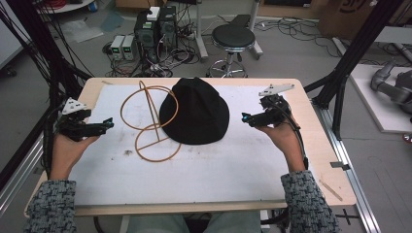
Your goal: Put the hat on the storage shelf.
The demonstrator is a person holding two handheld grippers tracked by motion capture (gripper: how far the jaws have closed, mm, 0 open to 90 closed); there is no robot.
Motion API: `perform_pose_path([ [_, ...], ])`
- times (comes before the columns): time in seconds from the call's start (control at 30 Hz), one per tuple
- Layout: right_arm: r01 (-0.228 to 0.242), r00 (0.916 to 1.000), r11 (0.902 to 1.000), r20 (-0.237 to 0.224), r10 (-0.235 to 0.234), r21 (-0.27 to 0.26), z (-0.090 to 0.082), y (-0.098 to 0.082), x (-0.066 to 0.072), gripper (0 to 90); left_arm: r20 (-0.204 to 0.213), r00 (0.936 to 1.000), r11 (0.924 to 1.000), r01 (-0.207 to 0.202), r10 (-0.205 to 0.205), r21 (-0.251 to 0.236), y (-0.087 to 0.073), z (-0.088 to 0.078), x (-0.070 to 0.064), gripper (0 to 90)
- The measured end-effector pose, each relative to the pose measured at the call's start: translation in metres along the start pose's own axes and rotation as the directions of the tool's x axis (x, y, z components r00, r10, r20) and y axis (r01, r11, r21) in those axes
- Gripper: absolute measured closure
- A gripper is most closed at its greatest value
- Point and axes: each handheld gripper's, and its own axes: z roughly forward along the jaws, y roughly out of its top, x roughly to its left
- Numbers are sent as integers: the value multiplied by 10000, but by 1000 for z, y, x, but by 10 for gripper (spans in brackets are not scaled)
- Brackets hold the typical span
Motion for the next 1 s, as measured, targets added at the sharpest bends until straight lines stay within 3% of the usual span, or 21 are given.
perform_pose_path([
  [0.5, 239, 9994, 9988, -233, -249, -429, 13, 20, 9, 119, -12, 10000, 10000, 77, -77, -3, -1, -2, 2, 147],
  [1.0, -25, 9941, 9907, -1076, -123, -1359, 39, 38, 23, 119, 52, 9999, 9999, 91, -91, -48, 0, -1, 1, 147],
])
